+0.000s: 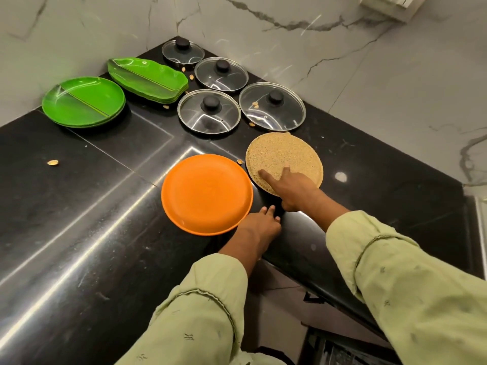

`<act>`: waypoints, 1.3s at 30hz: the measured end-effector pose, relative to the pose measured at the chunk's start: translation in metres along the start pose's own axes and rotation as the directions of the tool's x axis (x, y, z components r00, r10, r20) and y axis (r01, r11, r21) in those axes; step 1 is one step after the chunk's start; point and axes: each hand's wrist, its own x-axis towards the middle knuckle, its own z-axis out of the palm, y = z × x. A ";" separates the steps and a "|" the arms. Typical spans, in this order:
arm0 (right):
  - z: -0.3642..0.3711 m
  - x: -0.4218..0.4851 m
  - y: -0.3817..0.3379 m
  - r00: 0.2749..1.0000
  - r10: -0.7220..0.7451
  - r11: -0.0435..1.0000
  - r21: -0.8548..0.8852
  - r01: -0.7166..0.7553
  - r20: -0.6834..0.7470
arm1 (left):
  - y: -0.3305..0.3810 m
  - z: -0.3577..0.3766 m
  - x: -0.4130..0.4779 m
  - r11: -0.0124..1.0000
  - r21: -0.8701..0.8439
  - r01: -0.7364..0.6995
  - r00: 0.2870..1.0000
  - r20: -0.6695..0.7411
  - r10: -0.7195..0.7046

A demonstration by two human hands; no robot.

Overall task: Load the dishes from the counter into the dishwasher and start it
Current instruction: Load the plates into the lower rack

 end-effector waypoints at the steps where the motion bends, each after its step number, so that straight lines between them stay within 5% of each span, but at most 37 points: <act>1: 0.000 -0.003 -0.001 1.000 0.006 1.000 0.011 -0.006 -0.006 | 0.000 0.000 0.000 1.000 -0.005 0.004 1.000 -0.003 -0.004; 8: -0.009 -0.047 0.028 0.921 0.046 0.999 0.042 -0.032 -0.386 | 0.005 -0.001 -0.004 1.000 -0.007 0.028 1.000 -0.007 -0.028; 14: -0.019 -0.081 0.053 0.766 0.413 0.889 0.402 -0.220 -0.492 | 0.006 0.001 -0.006 0.999 0.003 0.047 0.999 0.003 -0.047; 21: 0.003 -0.126 0.044 0.543 0.812 0.421 0.859 -0.290 -0.215 | 0.022 0.004 -0.012 0.992 0.023 0.124 0.992 -0.029 -0.124; 26: 0.034 -0.151 0.038 0.469 0.879 0.021 0.976 -0.215 0.084 | 0.038 0.008 -0.019 0.987 0.022 0.162 0.982 -0.099 -0.159; 29: 0.053 -0.170 0.044 0.436 0.878 -0.146 0.978 -0.149 0.198 | 0.048 0.010 -0.030 0.991 -0.054 0.123 0.951 -0.280 -0.134; 33: 0.096 -0.195 0.048 0.427 0.834 -0.403 0.914 0.044 0.348 | 0.073 0.011 -0.041 0.989 -0.046 0.143 0.860 -0.488 -0.148; 39: 0.157 -0.242 0.037 0.525 0.700 -0.666 0.708 0.235 0.484 | 0.138 0.025 -0.060 0.985 -0.045 0.164 0.810 -0.564 -0.160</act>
